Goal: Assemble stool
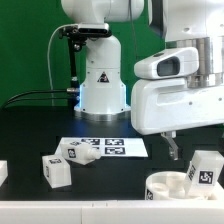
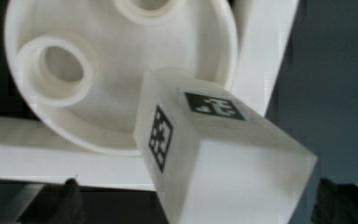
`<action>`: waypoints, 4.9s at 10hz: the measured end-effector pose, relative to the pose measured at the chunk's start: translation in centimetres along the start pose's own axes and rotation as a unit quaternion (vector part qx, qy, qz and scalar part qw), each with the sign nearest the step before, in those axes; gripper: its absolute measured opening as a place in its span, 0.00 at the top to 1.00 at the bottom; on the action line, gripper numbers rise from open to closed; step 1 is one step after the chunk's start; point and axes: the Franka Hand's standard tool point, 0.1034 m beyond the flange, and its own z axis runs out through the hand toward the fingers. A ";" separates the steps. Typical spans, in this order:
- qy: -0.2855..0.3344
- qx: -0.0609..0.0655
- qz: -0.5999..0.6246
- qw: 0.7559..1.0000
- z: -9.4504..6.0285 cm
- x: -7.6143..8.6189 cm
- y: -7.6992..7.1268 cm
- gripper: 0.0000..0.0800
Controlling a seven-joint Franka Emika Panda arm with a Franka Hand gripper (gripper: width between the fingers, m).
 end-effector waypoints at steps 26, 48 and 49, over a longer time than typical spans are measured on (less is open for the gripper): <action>-0.121 -0.051 -0.169 0.977 2.1 0.0 1.1 0.58; -0.008 -0.097 0.755 0.648 1.5 -2.3 5.7 0.58; -0.008 -0.097 0.753 0.651 1.6 -2.3 5.7 0.50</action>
Offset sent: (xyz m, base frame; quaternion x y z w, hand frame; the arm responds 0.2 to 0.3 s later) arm -0.0014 0.0232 -0.0011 -0.0280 0.0060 -0.2941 0.9554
